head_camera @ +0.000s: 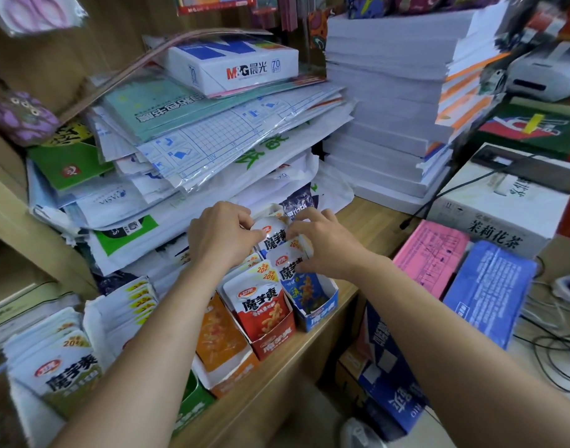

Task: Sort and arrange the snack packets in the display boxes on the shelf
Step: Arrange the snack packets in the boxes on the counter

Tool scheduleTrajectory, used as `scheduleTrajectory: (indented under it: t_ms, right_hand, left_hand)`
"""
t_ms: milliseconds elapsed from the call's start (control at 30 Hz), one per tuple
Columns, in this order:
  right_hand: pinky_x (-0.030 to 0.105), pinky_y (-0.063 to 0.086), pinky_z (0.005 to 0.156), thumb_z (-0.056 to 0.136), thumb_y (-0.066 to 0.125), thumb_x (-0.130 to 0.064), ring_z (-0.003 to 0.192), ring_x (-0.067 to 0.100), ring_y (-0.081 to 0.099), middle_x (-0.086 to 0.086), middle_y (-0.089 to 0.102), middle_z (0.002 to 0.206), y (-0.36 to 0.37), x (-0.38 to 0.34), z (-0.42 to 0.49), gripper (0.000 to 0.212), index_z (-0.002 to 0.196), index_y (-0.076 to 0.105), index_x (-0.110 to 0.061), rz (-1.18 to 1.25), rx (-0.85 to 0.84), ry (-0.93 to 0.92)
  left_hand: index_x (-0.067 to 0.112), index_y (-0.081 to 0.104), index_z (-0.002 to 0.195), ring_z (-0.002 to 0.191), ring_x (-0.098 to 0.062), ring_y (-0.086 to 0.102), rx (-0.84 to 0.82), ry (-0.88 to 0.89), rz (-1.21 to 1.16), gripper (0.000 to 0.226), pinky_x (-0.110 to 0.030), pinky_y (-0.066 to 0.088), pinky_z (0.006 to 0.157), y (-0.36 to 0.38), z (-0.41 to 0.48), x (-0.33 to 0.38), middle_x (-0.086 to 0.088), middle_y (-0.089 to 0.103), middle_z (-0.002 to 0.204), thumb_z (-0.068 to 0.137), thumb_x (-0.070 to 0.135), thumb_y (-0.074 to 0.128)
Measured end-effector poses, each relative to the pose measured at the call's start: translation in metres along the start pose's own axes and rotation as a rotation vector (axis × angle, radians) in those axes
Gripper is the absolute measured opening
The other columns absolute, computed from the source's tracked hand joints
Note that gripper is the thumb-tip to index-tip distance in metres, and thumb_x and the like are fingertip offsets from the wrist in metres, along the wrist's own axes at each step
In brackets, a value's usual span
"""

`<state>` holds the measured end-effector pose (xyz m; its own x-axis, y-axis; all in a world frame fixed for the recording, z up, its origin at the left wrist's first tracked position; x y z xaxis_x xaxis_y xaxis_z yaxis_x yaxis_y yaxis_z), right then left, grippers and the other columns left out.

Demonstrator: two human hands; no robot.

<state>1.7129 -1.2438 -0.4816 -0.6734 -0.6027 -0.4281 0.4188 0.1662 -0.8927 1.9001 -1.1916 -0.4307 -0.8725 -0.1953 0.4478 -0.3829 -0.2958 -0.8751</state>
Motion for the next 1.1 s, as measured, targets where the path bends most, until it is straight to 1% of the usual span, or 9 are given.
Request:
scheduleTrajectory:
  t_ms: [133, 233, 400, 533, 600, 700, 800, 867, 1100]
  right_hand:
    - [0.027, 0.036, 0.083, 0.076, 0.086, -0.024, 0.107, 0.021, 0.046, -0.005, 0.058, 0.119, -0.012, -0.001, -0.001, 0.029, 0.071, 0.059, -0.03, 0.123, 0.132, -0.014]
    - [0.034, 0.048, 0.08, 0.081, 0.083, -0.019, 0.094, 0.018, 0.06, -0.002, 0.068, 0.105, -0.034, 0.0, -0.003, 0.027, 0.071, 0.058, -0.026, 0.33, 0.25, 0.04]
    - [0.044, 0.062, 0.062, 0.093, 0.067, -0.006, 0.091, 0.024, 0.07, 0.013, 0.071, 0.088, -0.056, 0.005, -0.011, 0.031, 0.074, 0.045, -0.017, 0.62, 0.334, 0.158]
    - [0.034, 0.062, 0.067, 0.096, 0.059, 0.004, 0.071, 0.002, 0.065, -0.001, 0.056, 0.07, -0.073, 0.014, -0.017, 0.031, 0.077, 0.043, -0.015, 0.949, 0.508, 0.234]
    - [0.034, 0.062, 0.07, 0.097, 0.059, 0.002, 0.067, 0.005, 0.058, 0.0, 0.047, 0.072, -0.077, 0.019, -0.019, 0.029, 0.079, 0.044, -0.016, 1.049, 0.587, 0.248]
    - [0.036, 0.062, 0.076, 0.097, 0.061, -0.001, 0.072, 0.007, 0.061, 0.001, 0.048, 0.08, -0.079, 0.022, -0.023, 0.02, 0.09, 0.053, -0.018, 1.185, 0.65, 0.294]
    - [0.037, 0.062, 0.082, 0.097, 0.061, -0.003, 0.093, 0.023, 0.07, 0.011, 0.061, 0.089, -0.084, 0.024, -0.025, 0.017, 0.085, 0.062, -0.016, 1.3, 0.672, 0.301]
    - [0.036, 0.061, 0.081, 0.097, 0.062, -0.004, 0.094, 0.03, 0.062, 0.016, 0.051, 0.089, -0.086, 0.028, -0.025, 0.025, 0.073, 0.063, -0.013, 1.391, 0.681, 0.277]
    - [0.041, 0.058, 0.089, 0.1, 0.059, -0.012, 0.113, 0.039, 0.064, 0.024, 0.059, 0.108, -0.067, 0.015, -0.012, 0.014, 0.093, 0.069, -0.006, 1.525, 0.448, 0.17]
  left_hand:
    - [0.028, 0.07, 0.067, 0.109, -0.023, 0.053, 0.04, 0.044, -0.019, 0.022, -0.041, 0.045, 0.09, -0.001, -0.003, 0.002, 0.011, 0.065, 0.11, 0.075, 0.043, 0.084]
    - [0.025, 0.076, 0.08, 0.098, -0.02, 0.053, 0.071, 0.047, -0.096, 0.018, -0.036, 0.046, 0.08, -0.009, -0.004, 0.003, 0.009, 0.06, 0.096, 0.077, 0.041, 0.084]
    - [0.035, 0.069, 0.064, 0.064, -0.006, 0.059, 0.061, 0.056, -0.205, 0.021, -0.024, 0.038, 0.057, -0.02, -0.011, 0.007, 0.015, 0.065, 0.063, 0.08, 0.043, 0.081]
    - [0.045, 0.062, 0.056, 0.077, -0.018, 0.065, 0.038, 0.075, -0.172, 0.03, -0.041, 0.052, 0.081, -0.019, -0.017, 0.007, 0.015, 0.067, 0.063, 0.081, 0.048, 0.079]
    - [0.046, 0.061, 0.056, 0.084, -0.023, 0.065, 0.031, 0.09, -0.139, 0.03, -0.045, 0.047, 0.091, -0.018, -0.021, 0.011, 0.015, 0.067, 0.063, 0.081, 0.049, 0.078]
    - [0.043, 0.059, 0.059, 0.081, -0.02, 0.065, 0.046, 0.123, -0.109, 0.031, -0.034, 0.033, 0.091, -0.015, -0.028, 0.022, 0.017, 0.065, 0.063, 0.08, 0.043, 0.081]
    - [0.041, 0.065, 0.061, 0.07, -0.012, 0.067, 0.006, 0.176, -0.109, 0.024, -0.042, 0.05, 0.09, -0.015, -0.035, 0.033, 0.017, 0.066, 0.061, 0.077, 0.039, 0.083]
    - [0.035, 0.075, 0.07, 0.066, -0.002, 0.061, -0.024, 0.218, -0.04, 0.012, -0.041, 0.05, 0.092, -0.011, -0.041, 0.039, 0.023, 0.059, 0.057, 0.078, 0.04, 0.081]
    - [0.042, 0.079, 0.082, 0.079, -0.014, 0.048, 0.052, 0.21, 0.095, 0.01, -0.036, 0.036, 0.089, -0.002, -0.052, 0.022, 0.017, 0.057, 0.064, 0.083, 0.05, 0.073]
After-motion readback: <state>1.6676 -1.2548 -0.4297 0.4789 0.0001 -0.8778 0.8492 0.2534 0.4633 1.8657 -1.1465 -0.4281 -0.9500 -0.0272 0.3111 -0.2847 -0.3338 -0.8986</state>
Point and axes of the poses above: each hand's wrist, its own z-axis towards the middle knuckle, its own y-axis out of the palm, x = y × z, the point moved 1 cm from there along z, towards the middle knuckle
